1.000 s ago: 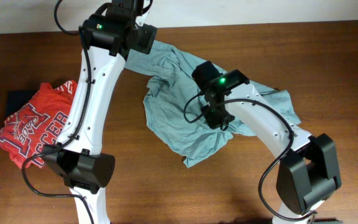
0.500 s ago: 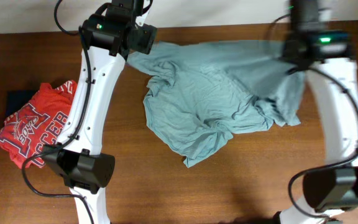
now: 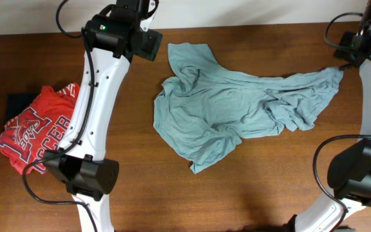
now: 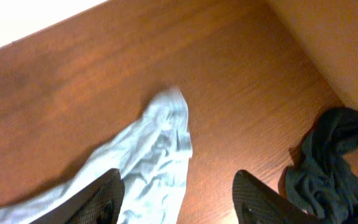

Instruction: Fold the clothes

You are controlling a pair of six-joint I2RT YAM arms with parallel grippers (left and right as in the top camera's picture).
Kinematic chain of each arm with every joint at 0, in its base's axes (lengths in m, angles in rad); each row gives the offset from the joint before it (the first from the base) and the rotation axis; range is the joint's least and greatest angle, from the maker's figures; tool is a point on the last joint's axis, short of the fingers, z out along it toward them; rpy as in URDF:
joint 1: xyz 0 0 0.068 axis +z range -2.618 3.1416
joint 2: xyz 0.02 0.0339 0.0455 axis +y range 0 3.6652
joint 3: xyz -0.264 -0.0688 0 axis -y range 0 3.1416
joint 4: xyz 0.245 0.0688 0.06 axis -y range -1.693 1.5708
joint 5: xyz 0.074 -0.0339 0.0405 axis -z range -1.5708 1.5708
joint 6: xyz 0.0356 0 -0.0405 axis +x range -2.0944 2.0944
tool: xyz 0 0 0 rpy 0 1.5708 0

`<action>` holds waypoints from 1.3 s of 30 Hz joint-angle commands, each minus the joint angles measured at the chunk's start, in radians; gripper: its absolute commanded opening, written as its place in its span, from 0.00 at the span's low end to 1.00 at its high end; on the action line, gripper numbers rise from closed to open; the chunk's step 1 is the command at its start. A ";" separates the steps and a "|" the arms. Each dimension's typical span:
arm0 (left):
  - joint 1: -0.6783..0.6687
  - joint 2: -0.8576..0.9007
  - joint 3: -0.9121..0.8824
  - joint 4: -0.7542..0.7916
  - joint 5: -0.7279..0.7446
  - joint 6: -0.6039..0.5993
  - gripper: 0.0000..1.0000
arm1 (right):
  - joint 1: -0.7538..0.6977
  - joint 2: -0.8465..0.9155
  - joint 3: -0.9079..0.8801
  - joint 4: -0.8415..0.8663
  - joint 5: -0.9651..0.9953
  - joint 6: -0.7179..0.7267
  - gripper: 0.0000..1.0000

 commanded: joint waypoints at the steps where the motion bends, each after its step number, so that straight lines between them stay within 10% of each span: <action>1: 0.000 -0.035 0.023 -0.004 0.044 0.006 0.92 | 0.009 -0.034 0.005 -0.073 -0.078 -0.003 0.61; 7: 0.003 0.024 0.020 0.042 0.203 0.049 0.90 | 0.034 -0.039 0.005 -0.285 -0.337 -0.003 0.61; 13: 0.003 0.183 0.020 0.056 0.375 0.072 0.49 | 0.081 -0.039 0.005 -0.452 -0.463 0.001 0.59; 25: -0.027 0.434 0.020 0.168 0.497 0.193 0.24 | 0.249 -0.035 -0.006 -0.539 -0.450 0.013 0.58; 28: -0.033 0.469 0.020 0.195 0.513 0.196 0.29 | 0.267 -0.035 -0.006 -0.539 -0.432 0.013 0.57; 32: -0.039 0.510 0.020 0.227 0.488 0.175 0.69 | 0.269 -0.035 -0.006 -0.541 -0.433 0.013 0.57; 39: -0.022 0.563 0.020 0.306 0.372 0.000 0.71 | 0.269 -0.035 -0.006 -0.547 -0.432 0.013 0.57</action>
